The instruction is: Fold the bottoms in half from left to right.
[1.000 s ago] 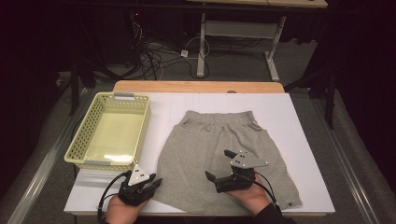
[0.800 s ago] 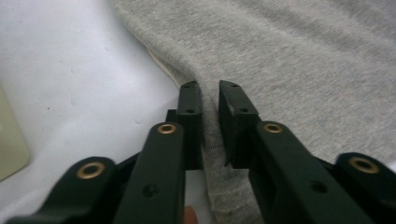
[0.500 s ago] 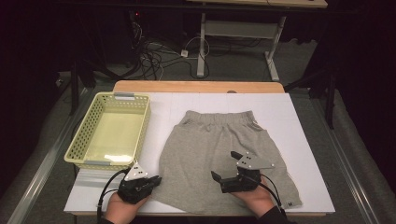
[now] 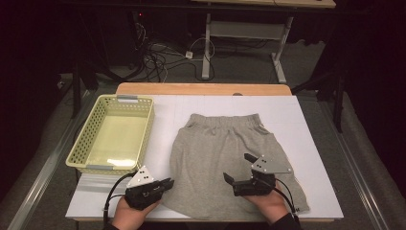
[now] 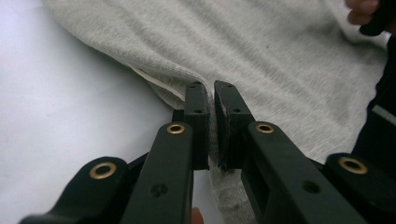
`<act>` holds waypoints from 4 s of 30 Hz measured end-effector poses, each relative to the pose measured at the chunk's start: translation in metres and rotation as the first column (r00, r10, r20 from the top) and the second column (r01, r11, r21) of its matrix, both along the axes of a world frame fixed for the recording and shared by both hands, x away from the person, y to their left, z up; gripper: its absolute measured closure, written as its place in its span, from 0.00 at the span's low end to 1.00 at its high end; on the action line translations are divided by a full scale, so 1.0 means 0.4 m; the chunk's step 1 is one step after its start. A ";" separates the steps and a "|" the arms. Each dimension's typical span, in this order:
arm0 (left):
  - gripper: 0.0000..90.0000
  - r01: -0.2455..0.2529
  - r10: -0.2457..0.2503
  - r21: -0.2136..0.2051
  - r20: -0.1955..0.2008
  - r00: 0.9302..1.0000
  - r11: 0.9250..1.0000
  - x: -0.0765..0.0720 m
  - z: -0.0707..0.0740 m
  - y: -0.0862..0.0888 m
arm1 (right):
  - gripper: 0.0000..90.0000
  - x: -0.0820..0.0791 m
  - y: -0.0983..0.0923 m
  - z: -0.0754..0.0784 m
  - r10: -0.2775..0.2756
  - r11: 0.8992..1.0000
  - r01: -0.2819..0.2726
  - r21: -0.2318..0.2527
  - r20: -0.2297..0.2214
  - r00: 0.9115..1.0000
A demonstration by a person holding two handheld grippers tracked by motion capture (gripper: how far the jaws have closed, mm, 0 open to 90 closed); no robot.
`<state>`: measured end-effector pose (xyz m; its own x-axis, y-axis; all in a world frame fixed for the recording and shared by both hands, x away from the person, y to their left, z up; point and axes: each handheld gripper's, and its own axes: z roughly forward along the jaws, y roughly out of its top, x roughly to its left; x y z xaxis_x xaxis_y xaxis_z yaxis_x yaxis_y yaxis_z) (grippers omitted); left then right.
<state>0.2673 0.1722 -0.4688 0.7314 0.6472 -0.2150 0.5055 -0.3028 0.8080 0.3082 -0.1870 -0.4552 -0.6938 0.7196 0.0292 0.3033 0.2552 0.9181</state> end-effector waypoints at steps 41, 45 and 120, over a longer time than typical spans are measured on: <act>0.95 0.222 -0.222 -0.051 0.012 0.975 0.974 0.060 -0.040 -0.125 | 0.35 0.128 0.221 0.063 -0.015 0.998 0.014 -0.059 -0.019 1.000; 0.95 0.223 -0.223 -0.046 0.014 0.975 0.974 0.059 -0.039 -0.127 | 0.48 0.198 0.261 0.051 -0.038 0.997 0.032 -0.068 -0.088 0.995; 0.93 0.304 -0.313 0.180 0.021 0.950 0.936 0.006 -0.039 -0.217 | 0.86 0.415 0.264 0.011 -0.157 0.974 0.134 -0.181 -0.122 0.980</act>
<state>0.2699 0.0855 -0.4846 0.9077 0.4121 -0.0793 0.3262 -0.5741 0.7510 0.4741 -0.0815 -0.4510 -0.5793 0.8149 -0.0174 0.4665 0.3490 0.8128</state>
